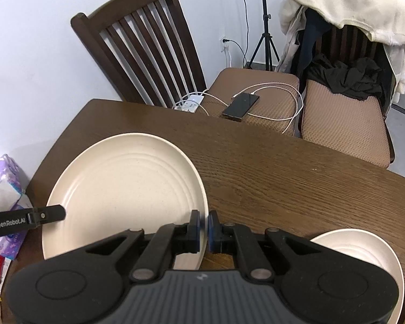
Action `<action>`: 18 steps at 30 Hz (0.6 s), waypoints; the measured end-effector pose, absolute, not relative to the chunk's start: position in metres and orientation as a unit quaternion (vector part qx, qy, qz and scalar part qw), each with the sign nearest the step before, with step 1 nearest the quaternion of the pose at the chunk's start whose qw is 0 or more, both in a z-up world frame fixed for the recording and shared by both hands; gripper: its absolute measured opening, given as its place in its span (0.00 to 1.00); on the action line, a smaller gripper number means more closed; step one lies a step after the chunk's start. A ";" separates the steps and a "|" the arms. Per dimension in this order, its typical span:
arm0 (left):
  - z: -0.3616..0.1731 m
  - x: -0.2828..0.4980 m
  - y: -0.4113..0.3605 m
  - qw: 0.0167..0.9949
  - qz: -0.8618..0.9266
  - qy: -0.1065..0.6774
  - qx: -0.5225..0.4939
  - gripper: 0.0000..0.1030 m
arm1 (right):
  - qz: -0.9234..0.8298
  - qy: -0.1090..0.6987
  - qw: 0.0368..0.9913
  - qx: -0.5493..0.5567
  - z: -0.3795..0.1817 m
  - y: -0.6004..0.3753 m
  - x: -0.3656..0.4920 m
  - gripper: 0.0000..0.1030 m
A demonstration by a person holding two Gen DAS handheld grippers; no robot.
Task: Organize plates and bowls
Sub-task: 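Lift the cream plate with both grippers and carry it toward the bowls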
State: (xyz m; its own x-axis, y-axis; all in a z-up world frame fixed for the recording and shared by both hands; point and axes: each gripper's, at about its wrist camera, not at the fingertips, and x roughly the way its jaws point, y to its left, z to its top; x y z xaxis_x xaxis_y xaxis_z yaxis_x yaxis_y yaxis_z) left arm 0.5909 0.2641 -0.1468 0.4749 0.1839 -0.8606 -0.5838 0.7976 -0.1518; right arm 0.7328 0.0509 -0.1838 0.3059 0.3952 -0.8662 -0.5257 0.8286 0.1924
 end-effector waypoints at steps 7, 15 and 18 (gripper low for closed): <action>-0.126 0.573 0.256 0.836 0.229 0.449 -0.218 0.10 | 0.288 0.507 0.810 -0.059 -0.166 0.045 0.717 0.05; -0.102 0.548 0.246 0.840 0.232 0.442 -0.212 0.10 | 0.292 0.496 0.816 -0.055 -0.140 0.039 0.693 0.05; -0.094 0.539 0.244 0.842 0.233 0.439 -0.210 0.10 | 0.292 0.493 0.818 -0.054 -0.131 0.037 0.683 0.05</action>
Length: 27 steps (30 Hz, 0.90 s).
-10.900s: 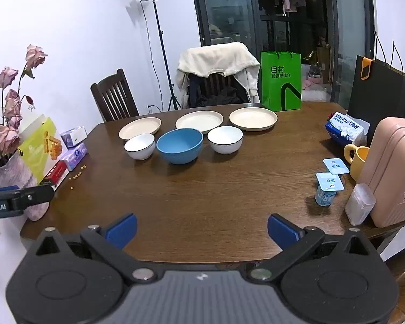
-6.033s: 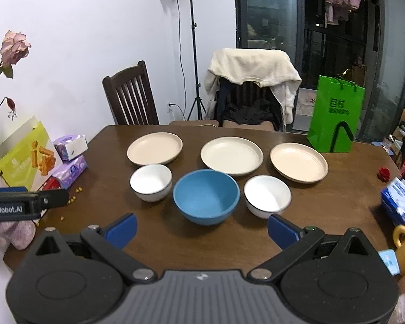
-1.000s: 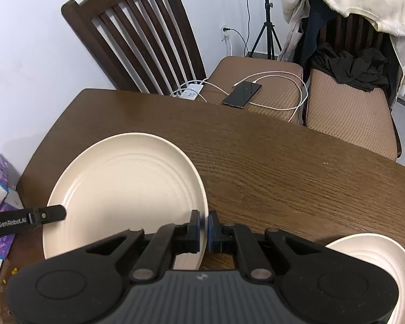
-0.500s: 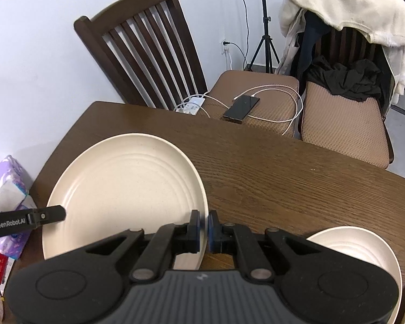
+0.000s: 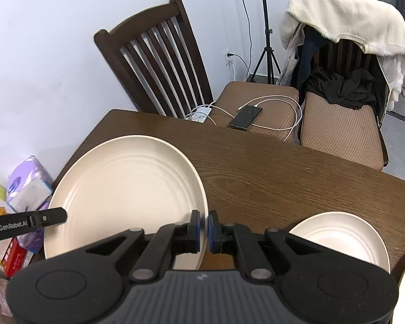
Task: Organize plates and bowls
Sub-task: 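Lift the cream plate with both grippers and carry it toward the bowls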
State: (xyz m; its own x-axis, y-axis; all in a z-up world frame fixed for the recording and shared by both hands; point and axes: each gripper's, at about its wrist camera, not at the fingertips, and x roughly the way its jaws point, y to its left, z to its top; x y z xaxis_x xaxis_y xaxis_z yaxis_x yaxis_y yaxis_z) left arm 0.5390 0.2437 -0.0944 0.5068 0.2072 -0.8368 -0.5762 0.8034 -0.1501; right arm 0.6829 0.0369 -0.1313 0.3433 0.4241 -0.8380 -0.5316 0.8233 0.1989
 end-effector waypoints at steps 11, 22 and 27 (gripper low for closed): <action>-0.074 0.495 0.234 0.846 0.236 0.429 -0.211 0.10 | 0.296 0.485 0.821 -0.054 -0.108 0.031 0.642 0.05; -0.058 0.454 0.224 0.850 0.234 0.424 -0.206 0.10 | 0.295 0.484 0.823 -0.048 -0.092 0.022 0.596 0.05; -0.056 0.434 0.220 0.851 0.230 0.424 -0.209 0.10 | 0.292 0.483 0.824 -0.047 -0.087 0.018 0.575 0.05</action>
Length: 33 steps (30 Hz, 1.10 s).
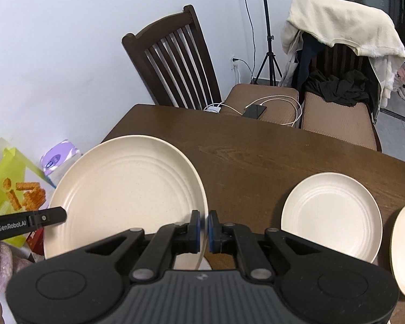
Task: Organize plates and bowls
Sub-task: 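Lift the cream plate with both grippers and carry it toward the bowls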
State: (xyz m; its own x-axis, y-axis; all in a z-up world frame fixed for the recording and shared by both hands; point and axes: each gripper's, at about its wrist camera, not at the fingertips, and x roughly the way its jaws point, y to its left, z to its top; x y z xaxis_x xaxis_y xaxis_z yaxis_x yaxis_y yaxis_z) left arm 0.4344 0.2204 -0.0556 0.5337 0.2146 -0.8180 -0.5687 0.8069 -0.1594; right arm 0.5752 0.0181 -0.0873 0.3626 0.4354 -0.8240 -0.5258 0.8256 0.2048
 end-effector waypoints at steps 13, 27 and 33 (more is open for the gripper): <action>-0.053 0.386 0.211 0.855 0.218 0.423 -0.204 0.10 | 0.283 0.485 0.826 -0.044 -0.084 0.005 0.522 0.05; -0.058 0.349 0.202 0.859 0.201 0.432 -0.190 0.09 | 0.267 0.489 0.830 -0.038 -0.087 -0.009 0.470 0.05; -0.059 0.331 0.199 0.861 0.194 0.432 -0.184 0.09 | 0.262 0.486 0.833 -0.036 -0.084 -0.013 0.450 0.05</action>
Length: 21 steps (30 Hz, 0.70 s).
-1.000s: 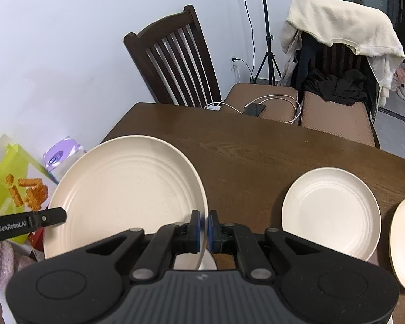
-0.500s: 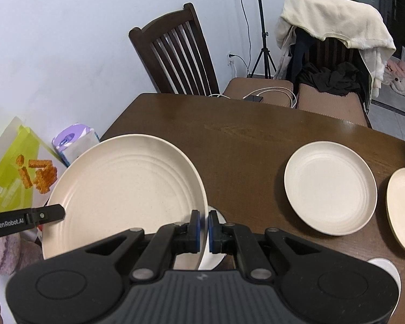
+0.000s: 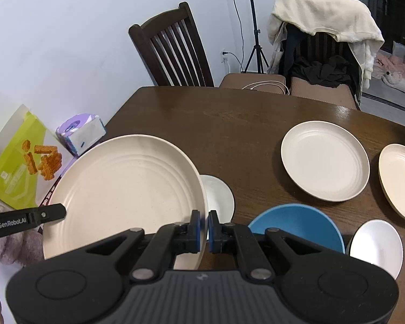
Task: Organize plates and bowls
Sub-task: 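Lift the cream plate with both grippers and carry it toward the bowls, then lower the plate onto the table beside the white bowl and open both grippers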
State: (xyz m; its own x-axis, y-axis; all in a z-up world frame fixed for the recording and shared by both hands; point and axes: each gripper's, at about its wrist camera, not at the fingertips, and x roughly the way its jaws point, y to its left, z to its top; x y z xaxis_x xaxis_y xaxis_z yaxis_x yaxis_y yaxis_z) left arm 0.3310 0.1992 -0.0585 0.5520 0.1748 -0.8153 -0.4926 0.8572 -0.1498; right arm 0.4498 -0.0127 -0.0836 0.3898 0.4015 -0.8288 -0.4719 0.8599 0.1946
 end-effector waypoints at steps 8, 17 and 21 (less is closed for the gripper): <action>-0.062 0.306 0.199 0.862 0.189 0.436 -0.179 0.09 | 0.264 0.483 0.834 -0.040 -0.084 -0.016 0.422 0.05; -0.069 0.281 0.194 0.860 0.184 0.443 -0.174 0.09 | 0.264 0.478 0.836 -0.050 -0.086 -0.016 0.396 0.05; -0.072 0.273 0.194 0.859 0.183 0.445 -0.174 0.09 | 0.265 0.479 0.835 -0.051 -0.089 -0.018 0.390 0.06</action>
